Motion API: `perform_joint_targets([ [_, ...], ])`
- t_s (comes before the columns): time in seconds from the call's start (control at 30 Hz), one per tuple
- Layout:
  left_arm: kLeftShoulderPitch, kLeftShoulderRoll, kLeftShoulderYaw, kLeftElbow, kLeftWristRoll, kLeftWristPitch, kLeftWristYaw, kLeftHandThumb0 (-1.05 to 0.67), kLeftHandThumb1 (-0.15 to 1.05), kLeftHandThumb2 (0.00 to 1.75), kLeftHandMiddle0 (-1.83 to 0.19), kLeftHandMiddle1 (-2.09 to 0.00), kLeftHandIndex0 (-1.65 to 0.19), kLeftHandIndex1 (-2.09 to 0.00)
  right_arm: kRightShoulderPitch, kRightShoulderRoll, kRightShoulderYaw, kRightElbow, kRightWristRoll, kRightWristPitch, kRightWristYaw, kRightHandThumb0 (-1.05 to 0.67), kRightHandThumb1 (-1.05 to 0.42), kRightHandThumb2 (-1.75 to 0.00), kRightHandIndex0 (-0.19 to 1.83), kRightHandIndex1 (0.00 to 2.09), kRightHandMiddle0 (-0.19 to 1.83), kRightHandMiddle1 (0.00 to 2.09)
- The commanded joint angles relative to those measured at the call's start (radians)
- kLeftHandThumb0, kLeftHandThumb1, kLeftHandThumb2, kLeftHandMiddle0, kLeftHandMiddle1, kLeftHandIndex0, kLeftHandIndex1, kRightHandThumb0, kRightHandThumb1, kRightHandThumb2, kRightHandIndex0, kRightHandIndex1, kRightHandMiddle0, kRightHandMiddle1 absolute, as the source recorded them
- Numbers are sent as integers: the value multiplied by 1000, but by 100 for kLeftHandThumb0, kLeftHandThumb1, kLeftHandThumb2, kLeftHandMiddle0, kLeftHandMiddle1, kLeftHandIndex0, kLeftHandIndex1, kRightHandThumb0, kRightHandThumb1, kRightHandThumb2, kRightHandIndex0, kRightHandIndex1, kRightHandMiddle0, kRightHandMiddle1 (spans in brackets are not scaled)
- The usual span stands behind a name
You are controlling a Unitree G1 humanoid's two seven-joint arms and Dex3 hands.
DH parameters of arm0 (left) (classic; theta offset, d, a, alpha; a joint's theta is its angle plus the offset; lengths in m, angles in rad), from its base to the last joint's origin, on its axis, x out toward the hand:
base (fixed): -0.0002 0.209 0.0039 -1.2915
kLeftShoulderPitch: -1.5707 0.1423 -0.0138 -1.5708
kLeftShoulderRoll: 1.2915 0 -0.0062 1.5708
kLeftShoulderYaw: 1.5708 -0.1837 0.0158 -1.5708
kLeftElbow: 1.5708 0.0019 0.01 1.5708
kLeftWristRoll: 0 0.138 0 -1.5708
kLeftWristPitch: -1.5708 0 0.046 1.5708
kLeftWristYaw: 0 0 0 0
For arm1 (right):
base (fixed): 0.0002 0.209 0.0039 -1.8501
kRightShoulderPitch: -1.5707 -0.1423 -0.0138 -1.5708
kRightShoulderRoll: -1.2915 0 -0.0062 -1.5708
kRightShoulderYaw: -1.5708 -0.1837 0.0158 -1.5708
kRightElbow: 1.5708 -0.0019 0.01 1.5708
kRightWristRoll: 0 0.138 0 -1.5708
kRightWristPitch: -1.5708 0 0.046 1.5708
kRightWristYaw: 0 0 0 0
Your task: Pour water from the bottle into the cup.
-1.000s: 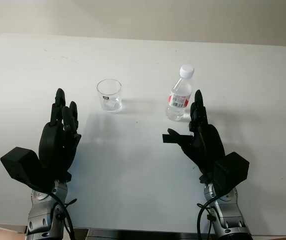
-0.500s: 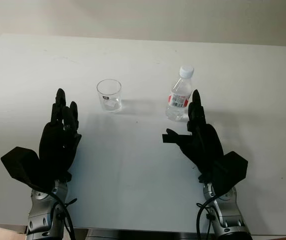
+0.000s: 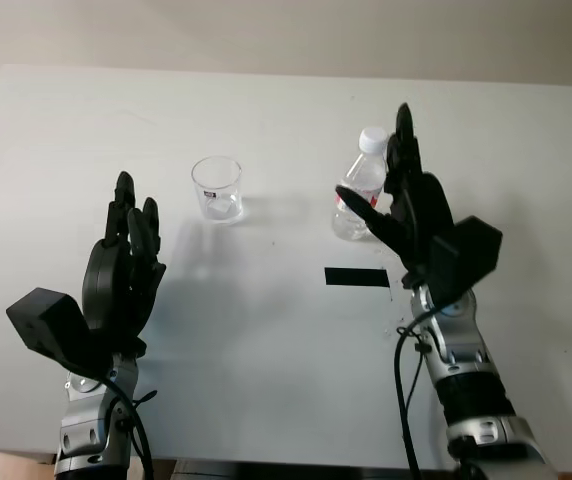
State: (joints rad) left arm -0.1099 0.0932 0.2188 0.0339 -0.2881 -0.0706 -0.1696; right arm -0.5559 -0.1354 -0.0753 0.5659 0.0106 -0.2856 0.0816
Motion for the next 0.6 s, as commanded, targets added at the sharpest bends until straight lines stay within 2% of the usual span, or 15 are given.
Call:
perform_joint_targets([
  [0.0,-2,4,1,-1,6,-7,2,-75,105,73,8,-6,13,-6,-53,-15,-5,65,3,-5,13,-87,-91,-4,-19,0,-19,0],
  [0.3,-4,0,1,-6,2,-4,6,-75,105,73,8,-5,14,-5,-175,-14,-8,286,15,-32,88,-83,-89,-5,-19,0,-19,0],
  [0.57,-7,4,7,4,0,-14,2,-75,105,72,8,-6,13,-6,-209,-5,-21,374,37,-31,105,-81,-90,-6,-19,0,-19,0],
])
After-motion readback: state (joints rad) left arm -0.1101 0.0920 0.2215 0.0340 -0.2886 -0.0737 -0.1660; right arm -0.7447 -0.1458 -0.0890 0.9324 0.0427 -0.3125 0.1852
